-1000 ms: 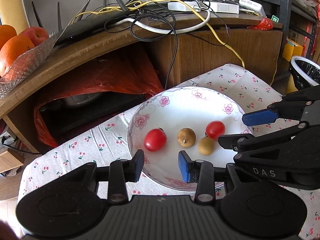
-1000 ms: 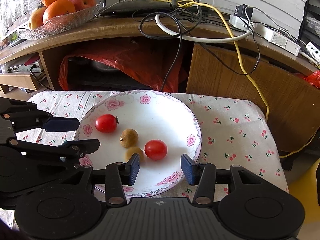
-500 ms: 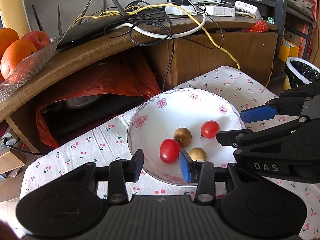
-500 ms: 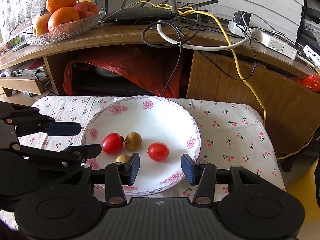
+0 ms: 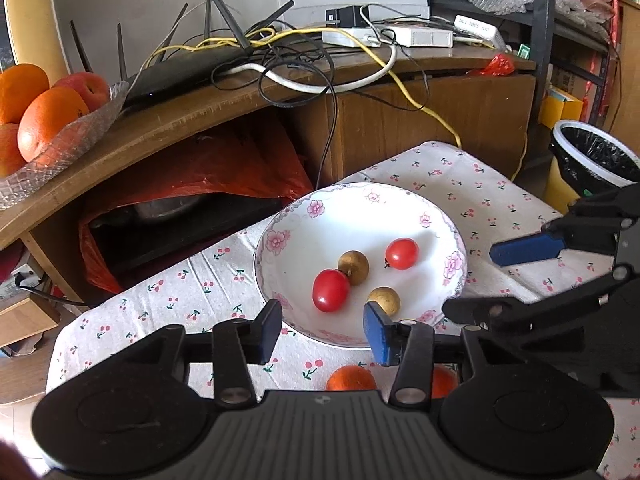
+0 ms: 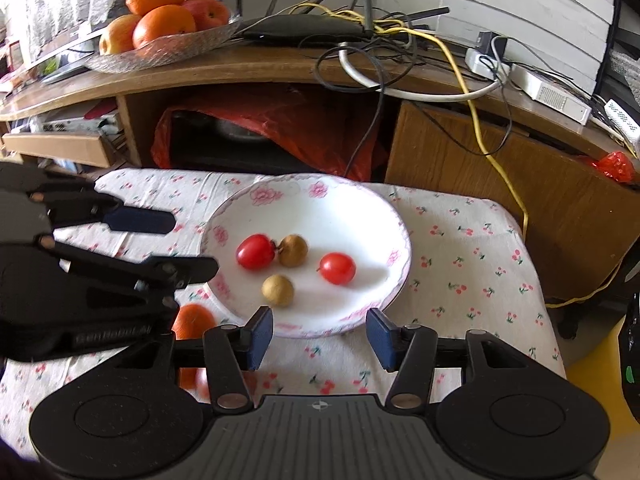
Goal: Organize fruits
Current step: 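Move both open tools back to the oranges and dark tomato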
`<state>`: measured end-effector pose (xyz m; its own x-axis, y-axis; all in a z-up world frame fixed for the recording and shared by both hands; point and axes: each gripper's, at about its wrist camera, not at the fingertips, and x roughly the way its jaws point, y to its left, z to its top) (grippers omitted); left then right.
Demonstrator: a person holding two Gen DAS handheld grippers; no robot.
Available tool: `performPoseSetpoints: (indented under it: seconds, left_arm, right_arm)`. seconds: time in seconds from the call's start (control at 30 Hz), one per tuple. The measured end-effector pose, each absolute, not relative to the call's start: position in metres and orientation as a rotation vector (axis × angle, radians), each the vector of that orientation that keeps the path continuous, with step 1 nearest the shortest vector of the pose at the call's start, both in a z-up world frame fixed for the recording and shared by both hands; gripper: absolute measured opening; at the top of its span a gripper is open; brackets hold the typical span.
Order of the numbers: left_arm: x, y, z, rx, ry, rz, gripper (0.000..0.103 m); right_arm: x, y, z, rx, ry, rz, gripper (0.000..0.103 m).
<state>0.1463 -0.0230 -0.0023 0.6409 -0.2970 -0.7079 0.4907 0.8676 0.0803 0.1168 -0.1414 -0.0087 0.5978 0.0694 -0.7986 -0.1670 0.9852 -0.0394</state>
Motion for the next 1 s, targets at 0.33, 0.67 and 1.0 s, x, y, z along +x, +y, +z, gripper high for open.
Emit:
performPoseSetpoints:
  seconds: [0.33,0.67,1.0]
  left_arm:
    - [0.125,-0.005,-0.007,0.298,0.776,-0.463,0.054]
    - [0.108,0.02,-0.033,0.3,0.87,-0.495,0.054]
    - [0.098,0.021,-0.039,0.28,0.9,-0.577,0.055]
  right_arm:
    - [0.097,-0.133,-0.011,-0.149,0.962,0.152,0.047]
    - [0.091,-0.133,-0.036,-0.151,1.033,0.205,0.047]
    - [0.097,-0.132,-0.034,-0.128,1.025,0.3,0.047]
